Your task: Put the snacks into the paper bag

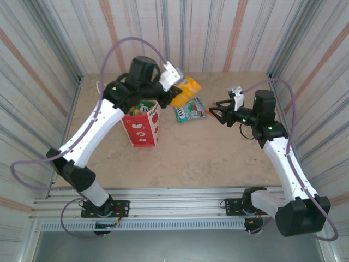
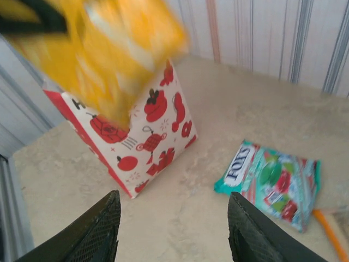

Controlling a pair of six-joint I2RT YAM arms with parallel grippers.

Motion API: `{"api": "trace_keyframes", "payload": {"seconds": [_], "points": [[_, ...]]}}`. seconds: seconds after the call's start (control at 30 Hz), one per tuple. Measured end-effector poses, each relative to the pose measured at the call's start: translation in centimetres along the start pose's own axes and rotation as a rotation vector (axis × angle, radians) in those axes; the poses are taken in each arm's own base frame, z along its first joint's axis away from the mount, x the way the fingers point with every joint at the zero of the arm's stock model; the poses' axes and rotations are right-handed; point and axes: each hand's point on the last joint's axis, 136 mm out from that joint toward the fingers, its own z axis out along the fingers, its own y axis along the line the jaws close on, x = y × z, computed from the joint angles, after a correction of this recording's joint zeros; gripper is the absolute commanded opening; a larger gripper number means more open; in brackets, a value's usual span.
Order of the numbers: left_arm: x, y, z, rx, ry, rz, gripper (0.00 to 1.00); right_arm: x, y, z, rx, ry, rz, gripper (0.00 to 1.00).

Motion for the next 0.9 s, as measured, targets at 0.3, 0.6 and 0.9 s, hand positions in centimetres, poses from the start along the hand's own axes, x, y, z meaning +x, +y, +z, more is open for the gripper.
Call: {"api": "trace_keyframes", "payload": {"seconds": [0.3, 0.6, 0.9], "points": [[0.8, 8.5, -8.6, -0.393, 0.007, -0.212, 0.0, 3.8, 0.7, 4.1, -0.015, 0.132, 0.119, 0.54], [4.5, 12.4, -15.1, -0.618, 0.018, -0.419, 0.0, 6.0, 0.3, 6.1, -0.014, 0.206, 0.201, 0.54], [10.0, 13.2, -10.2, -0.474, 0.162, -0.65, 0.0, 7.8, 0.4, 8.0, -0.034, 0.278, 0.271, 0.54]]}}
